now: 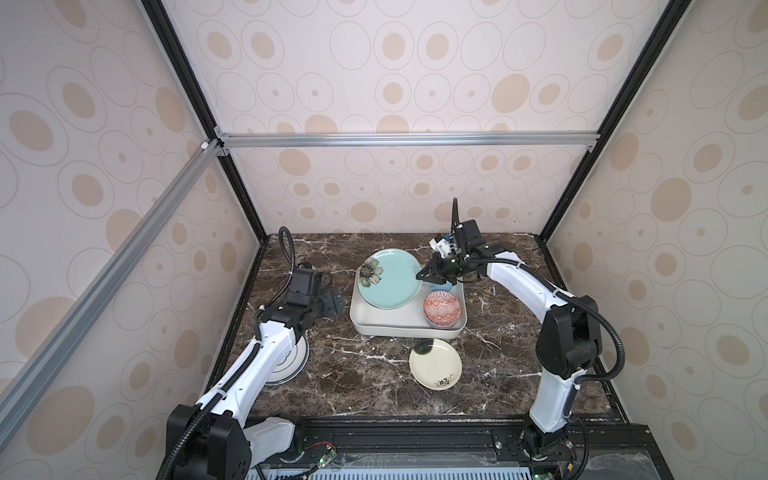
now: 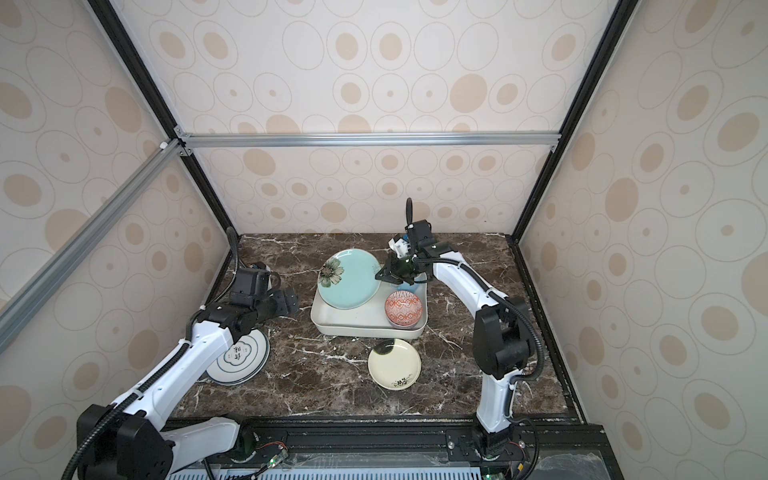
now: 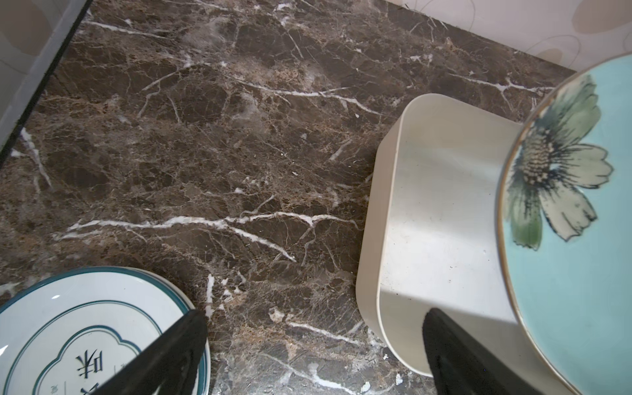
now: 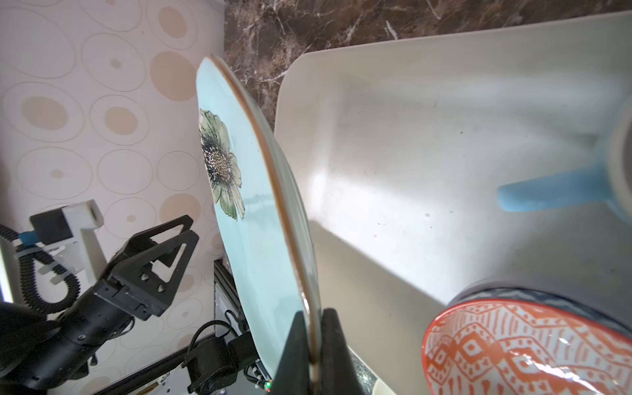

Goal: Place the mixed dishes into the plastic bin
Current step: 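Carry the mint plate into the bin with the right gripper while the left withdraws, then lower the mint plate flat in the bin and open the right gripper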

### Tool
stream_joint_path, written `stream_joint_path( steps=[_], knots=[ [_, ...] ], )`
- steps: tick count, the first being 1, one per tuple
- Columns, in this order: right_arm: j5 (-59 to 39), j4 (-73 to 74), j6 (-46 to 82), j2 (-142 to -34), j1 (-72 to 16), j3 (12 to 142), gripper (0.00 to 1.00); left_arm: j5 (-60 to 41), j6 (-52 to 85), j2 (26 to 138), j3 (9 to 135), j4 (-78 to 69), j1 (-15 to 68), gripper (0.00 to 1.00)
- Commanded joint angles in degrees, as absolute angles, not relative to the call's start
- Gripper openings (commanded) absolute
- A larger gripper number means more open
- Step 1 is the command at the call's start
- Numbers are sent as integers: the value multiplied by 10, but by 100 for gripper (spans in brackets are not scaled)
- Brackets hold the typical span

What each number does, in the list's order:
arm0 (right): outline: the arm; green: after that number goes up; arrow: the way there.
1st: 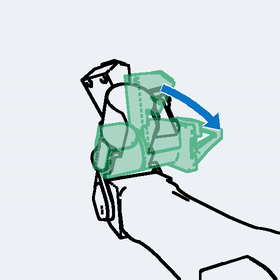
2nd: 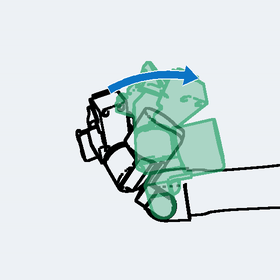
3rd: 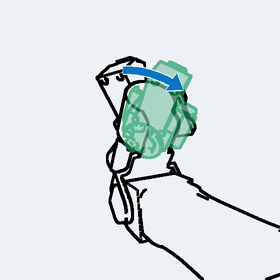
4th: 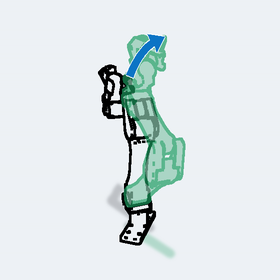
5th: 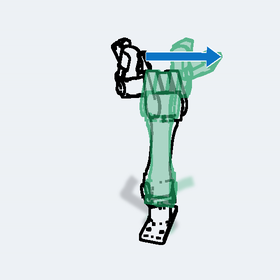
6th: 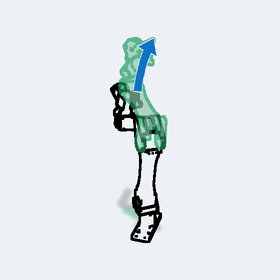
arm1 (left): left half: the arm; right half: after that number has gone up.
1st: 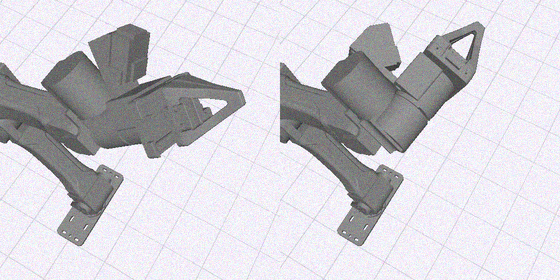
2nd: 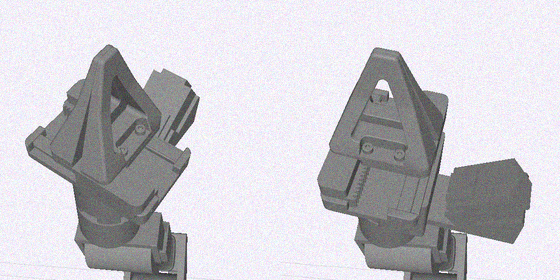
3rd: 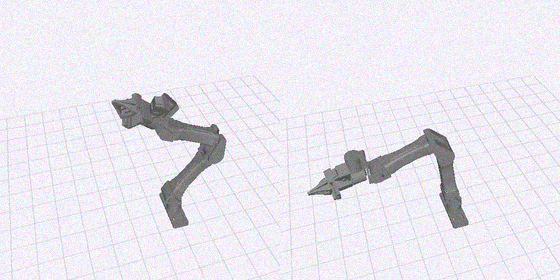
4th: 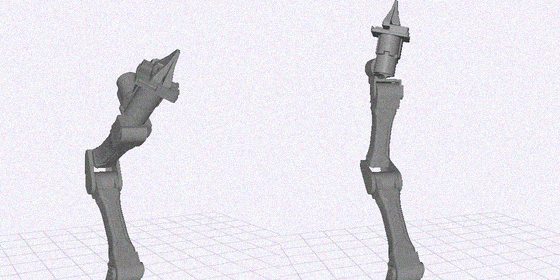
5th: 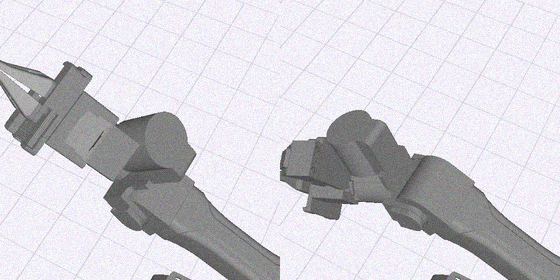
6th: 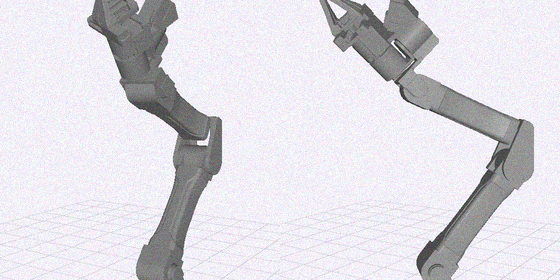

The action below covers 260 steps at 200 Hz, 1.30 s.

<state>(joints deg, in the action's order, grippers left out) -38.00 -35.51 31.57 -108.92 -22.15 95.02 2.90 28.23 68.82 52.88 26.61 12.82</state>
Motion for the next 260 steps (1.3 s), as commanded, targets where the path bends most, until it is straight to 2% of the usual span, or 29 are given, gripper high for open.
stream_joint_path(
  steps=[1,86,178,234,260],
  knots=[
    [-411,-366,292,-1106,-230,980,0,18,263,699,553,251,121,99],
    [-382,-364,290,-1154,-237,977,0,-2,254,737,540,220,110,99],
    [-342,-418,270,-1222,-252,1046,0,-14,245,743,525,206,96,99],
    [-304,-464,255,-1244,-254,1086,24,-30,245,756,510,185,90,99],
    [-302,-484,255,-1263,-254,1105,29,-32,244,756,509,182,87,99]
  ],
)
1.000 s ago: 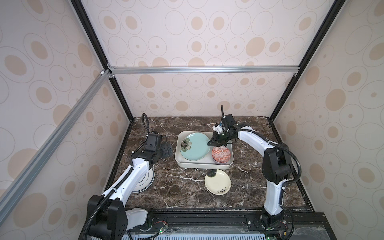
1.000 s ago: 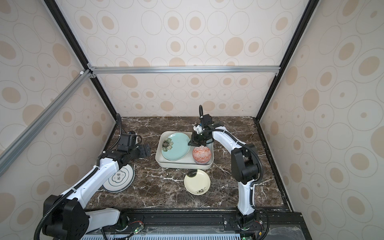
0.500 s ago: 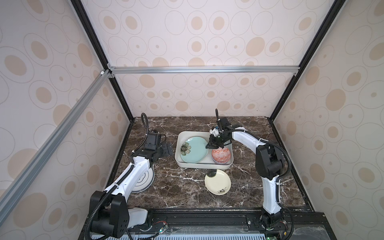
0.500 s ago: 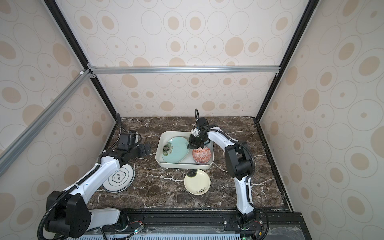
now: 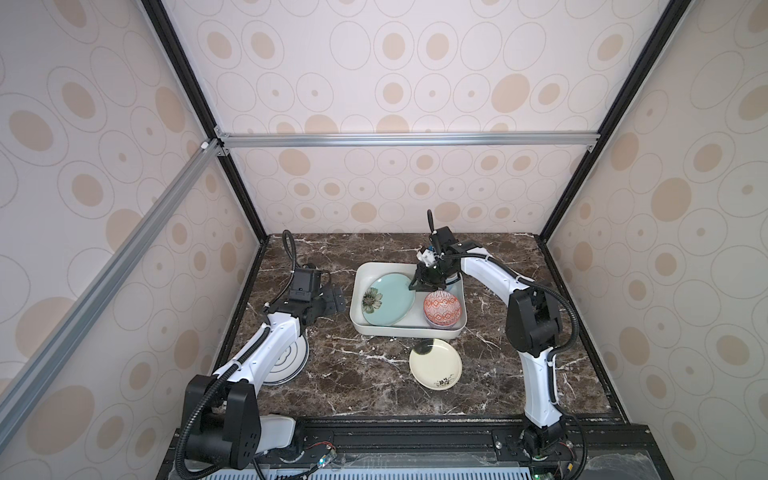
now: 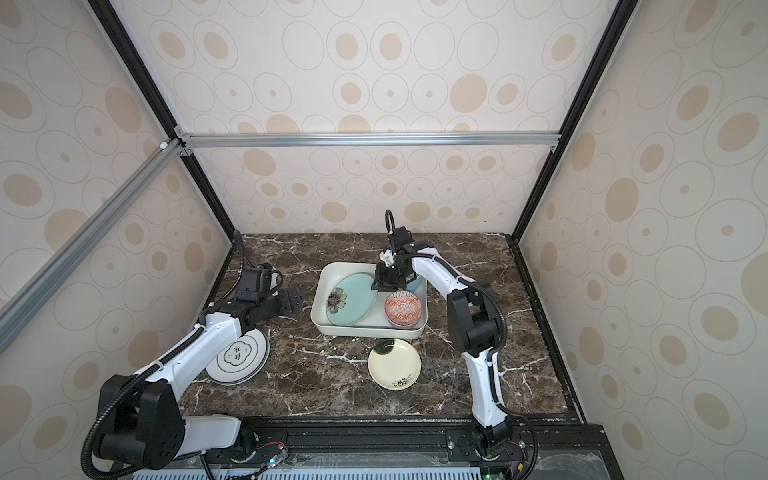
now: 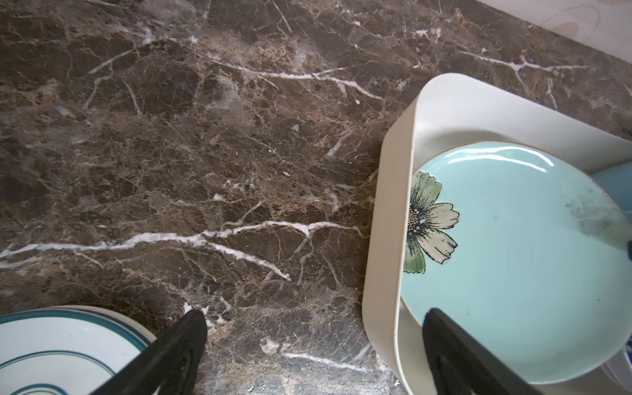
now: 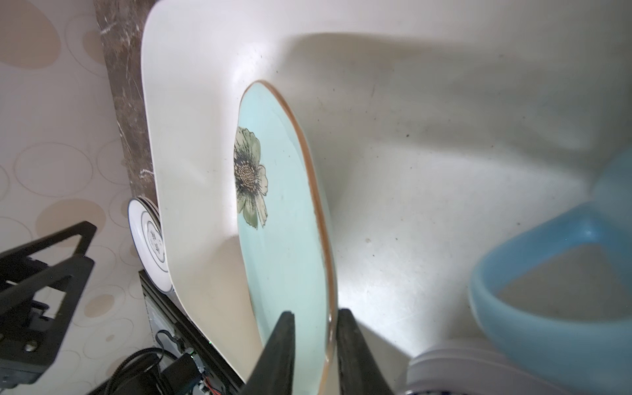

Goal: Place the mixed dishes into the plastic bin
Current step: 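Lower the mint plate flat in the bin and open the right gripper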

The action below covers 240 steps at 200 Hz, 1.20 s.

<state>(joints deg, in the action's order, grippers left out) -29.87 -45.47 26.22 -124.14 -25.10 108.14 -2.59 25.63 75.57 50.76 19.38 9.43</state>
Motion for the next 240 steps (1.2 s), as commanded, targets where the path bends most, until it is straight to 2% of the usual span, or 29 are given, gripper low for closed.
stream_joint_path(
  steps=[1,86,138,193,240],
  knots=[
    [-302,-485,255,-1263,-255,1105,29,-32,244,756,508,182,87,99],
    [-268,-525,231,-1257,-255,1130,45,-39,243,757,505,178,83,99],
    [-269,-525,229,-1231,-255,1127,46,-25,247,743,498,182,80,99],
    [-251,-520,196,-1150,-285,1114,46,28,272,701,477,217,63,99],
    [-287,-452,194,-1077,-312,1007,47,40,277,682,464,258,2,99]
  ],
)
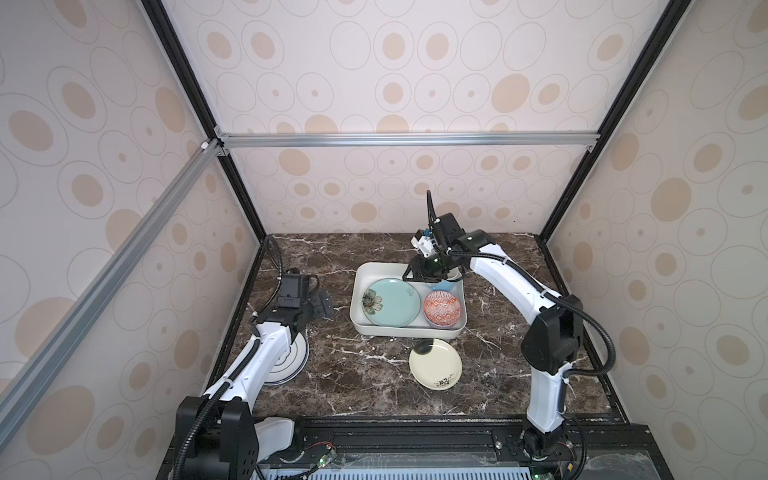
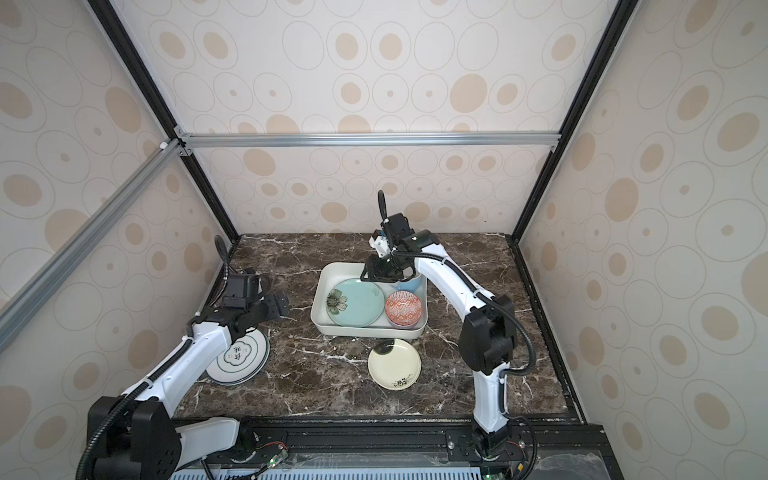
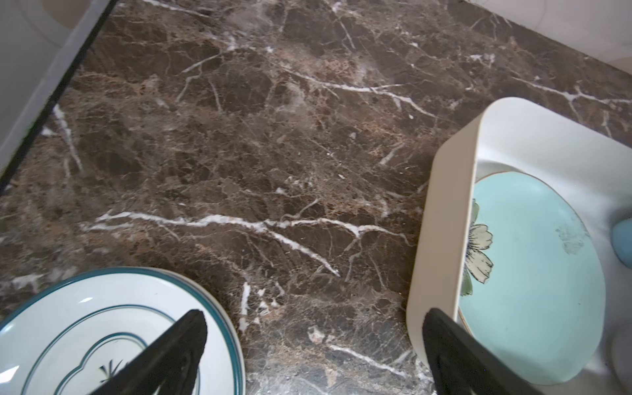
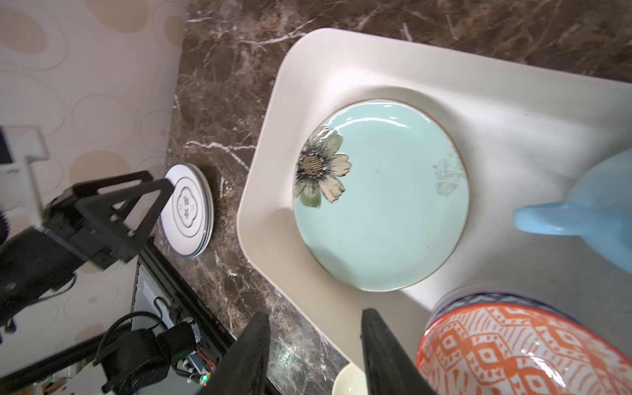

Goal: Place the mixed dishes into the plastic bin
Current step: 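Lower the mint plate flat in the bin and open the right gripper, then raise the right gripper over the bin while the left moves toward the teal-rimmed plate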

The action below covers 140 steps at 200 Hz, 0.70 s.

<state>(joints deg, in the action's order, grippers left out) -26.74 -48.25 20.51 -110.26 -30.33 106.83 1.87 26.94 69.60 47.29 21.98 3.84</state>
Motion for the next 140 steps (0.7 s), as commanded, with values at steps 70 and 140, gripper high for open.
stream_joint_path(
  steps=[70,140],
  knots=[
    [-315,-329,224,-996,-338,803,48,34,258,661,439,287,-166,99],
    [-314,-315,216,-932,-339,749,48,-38,243,729,429,277,-274,99]
  ],
)
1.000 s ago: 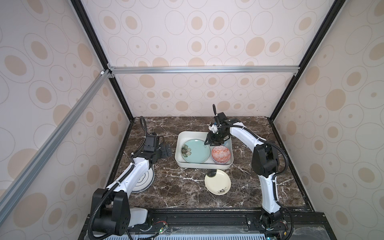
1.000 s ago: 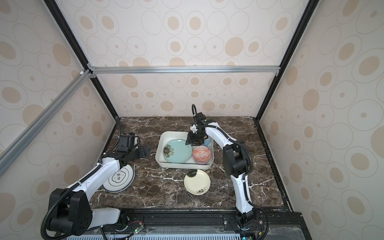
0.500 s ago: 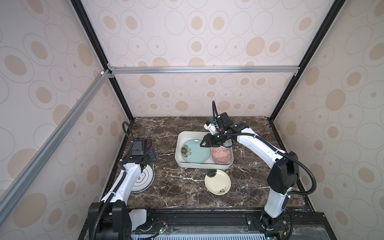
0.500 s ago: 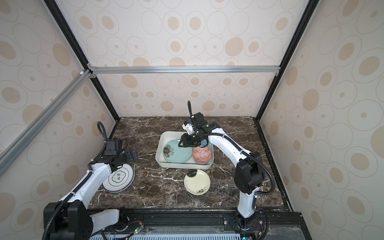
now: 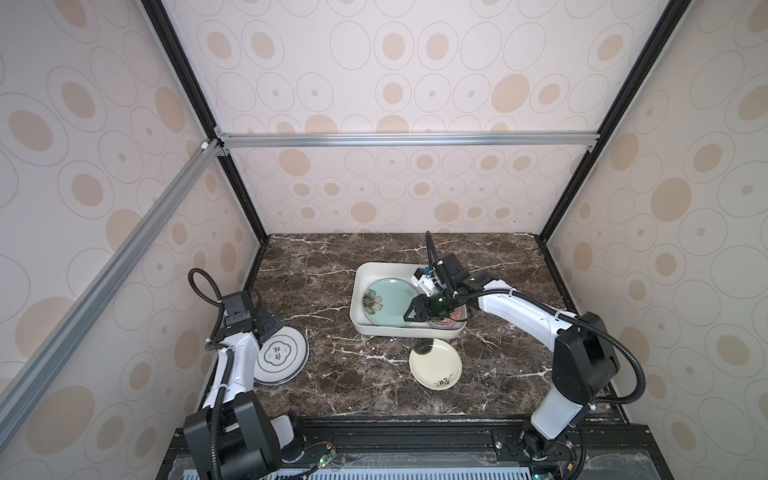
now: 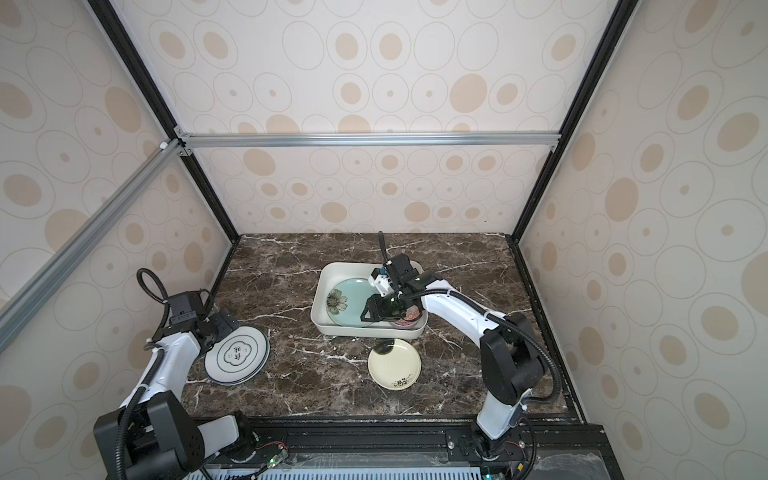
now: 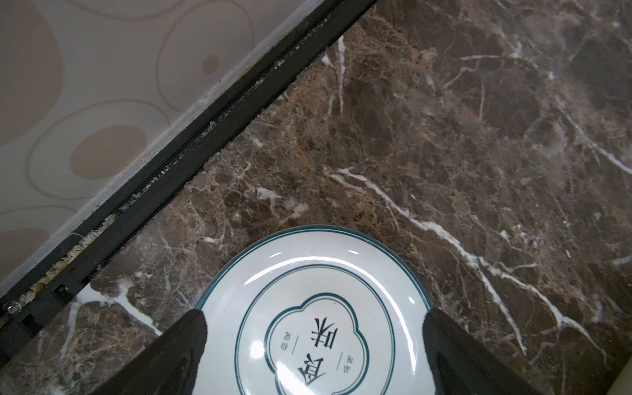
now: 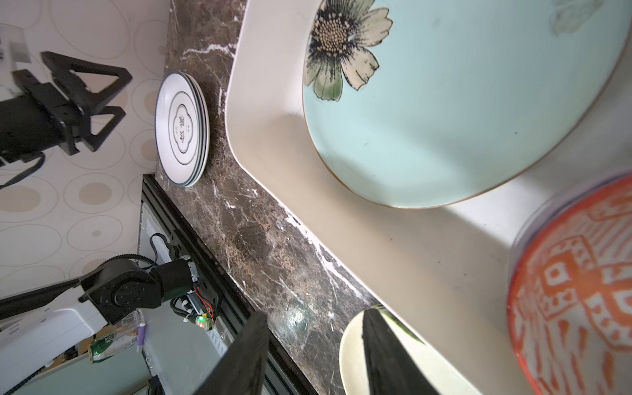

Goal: Place the mixed dishes into the plastic bin
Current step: 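Raise the right gripper over the bin while the left moves toward the teal-rimmed plate, then push the teal-rimmed plate stack with the left gripper toward the bin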

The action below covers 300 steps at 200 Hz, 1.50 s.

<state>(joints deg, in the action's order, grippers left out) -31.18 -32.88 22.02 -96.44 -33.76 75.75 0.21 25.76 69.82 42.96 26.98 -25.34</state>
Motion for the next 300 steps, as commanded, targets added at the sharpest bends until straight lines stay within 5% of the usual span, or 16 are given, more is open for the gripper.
stream_joint_path(
  steps=[1,82,162,300],
  knots=[
    [-313,-315,216,-931,-339,749,48,-39,243,730,429,276,-274,99],
    [-305,-313,230,-906,-339,743,48,-14,226,799,444,279,-303,99],
    [-305,-327,230,-931,-346,769,48,23,230,745,442,284,-317,99],
    [-309,-311,212,-931,-330,742,48,-55,215,836,437,263,-333,99]
  ],
)
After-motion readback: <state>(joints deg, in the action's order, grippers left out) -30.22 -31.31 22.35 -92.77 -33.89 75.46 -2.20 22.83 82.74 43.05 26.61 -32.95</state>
